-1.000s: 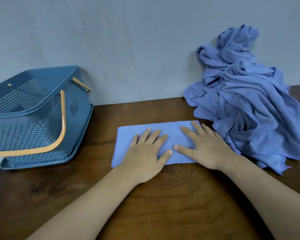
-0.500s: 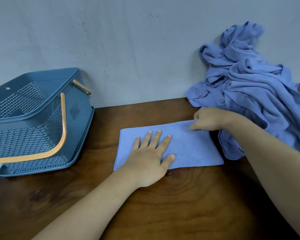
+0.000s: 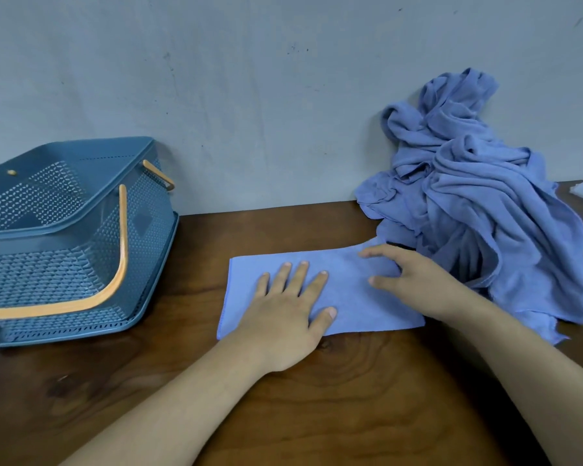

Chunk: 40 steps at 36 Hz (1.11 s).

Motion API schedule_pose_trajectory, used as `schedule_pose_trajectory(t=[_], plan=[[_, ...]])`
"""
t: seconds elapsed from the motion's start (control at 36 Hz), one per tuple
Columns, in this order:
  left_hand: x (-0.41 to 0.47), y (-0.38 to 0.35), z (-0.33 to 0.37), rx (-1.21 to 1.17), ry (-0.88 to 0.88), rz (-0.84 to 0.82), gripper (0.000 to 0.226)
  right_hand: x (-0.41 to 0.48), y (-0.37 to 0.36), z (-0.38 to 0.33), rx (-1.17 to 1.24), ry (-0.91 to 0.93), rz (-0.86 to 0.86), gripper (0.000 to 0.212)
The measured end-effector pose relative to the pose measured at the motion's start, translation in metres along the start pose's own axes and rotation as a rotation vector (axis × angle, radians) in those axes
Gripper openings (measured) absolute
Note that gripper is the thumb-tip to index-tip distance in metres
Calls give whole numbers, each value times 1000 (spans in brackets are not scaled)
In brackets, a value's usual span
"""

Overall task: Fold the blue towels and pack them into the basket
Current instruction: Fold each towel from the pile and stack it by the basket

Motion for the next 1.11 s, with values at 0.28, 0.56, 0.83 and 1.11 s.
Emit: schedule_pose_trajectory(t=[0.28,0.56,0.83,1.11], plan=[[1,-5,-1,-32,22,13,80,-4,-13,-6,-367,-45,103,77],[-7,3,-5,-35,162,4,92,5,-4,2,-259,-130,102,76],[-51,9,-96,-287,227,162,71,2,0,-27,9,-140,94,73],[-58,20,-95,-545,297,275,57,35,-11,-135,-52,-57,-75,85]])
Point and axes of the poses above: each hand's wrist, its own x-axis towards the middle knuckle, its own y-axis out of the back of the hand, z = x × y, the point moved 2 cm from there along x, towards the middle knuckle
